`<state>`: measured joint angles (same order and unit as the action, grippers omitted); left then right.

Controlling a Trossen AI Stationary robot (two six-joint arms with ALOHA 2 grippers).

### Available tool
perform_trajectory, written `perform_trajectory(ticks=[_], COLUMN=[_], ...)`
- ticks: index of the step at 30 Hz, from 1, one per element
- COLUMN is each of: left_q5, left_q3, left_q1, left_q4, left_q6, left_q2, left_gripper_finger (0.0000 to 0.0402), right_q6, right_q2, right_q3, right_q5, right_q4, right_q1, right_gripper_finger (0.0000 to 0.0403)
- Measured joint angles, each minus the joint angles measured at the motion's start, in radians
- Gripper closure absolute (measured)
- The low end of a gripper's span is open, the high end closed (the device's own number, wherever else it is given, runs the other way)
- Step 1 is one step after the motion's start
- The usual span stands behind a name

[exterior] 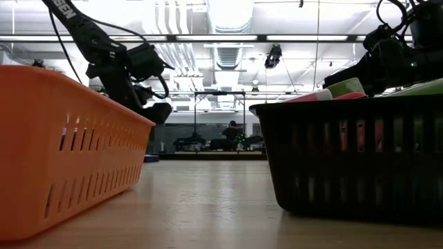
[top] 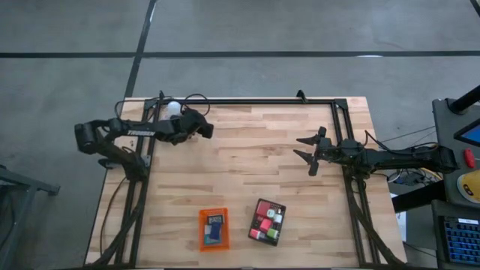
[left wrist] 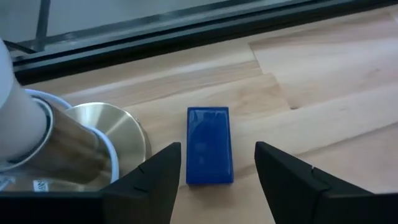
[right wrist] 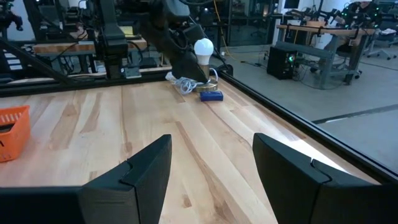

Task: Pick & Place Office items
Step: Put the dark blue timer into the orange bin

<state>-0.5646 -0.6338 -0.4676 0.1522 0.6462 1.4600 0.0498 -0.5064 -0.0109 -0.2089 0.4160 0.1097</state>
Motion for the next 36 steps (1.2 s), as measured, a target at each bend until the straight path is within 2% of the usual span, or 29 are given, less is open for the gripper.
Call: perform_trajectory(ticks=[7, 27, 36], left_q5=[0.050, 0.028, 0.038], left_q3=[0.000, -0.050, -0.065], left_q1=[-0.023, -0.056, -0.056], left_q4=[-0.060, -0.080, -0.085], left_q6=[-0.029, -0.018, -0.018], left_q2=[0.078, 0.233, 0.262], left_gripper_finger=[0.0191, 0.0193, 0.0193], right_q6=[0.000, 0.000, 0.000], right_q2=[0.000, 0.000, 0.000], right_q3=[0.000, 0.000, 0.000], right_q5=[0.000, 0.000, 0.000], right_q4=[0.000, 0.000, 0.000], right_q1=[0.000, 0.000, 0.000], right_gripper_finger=[0.0184, 0.0184, 0.0184])
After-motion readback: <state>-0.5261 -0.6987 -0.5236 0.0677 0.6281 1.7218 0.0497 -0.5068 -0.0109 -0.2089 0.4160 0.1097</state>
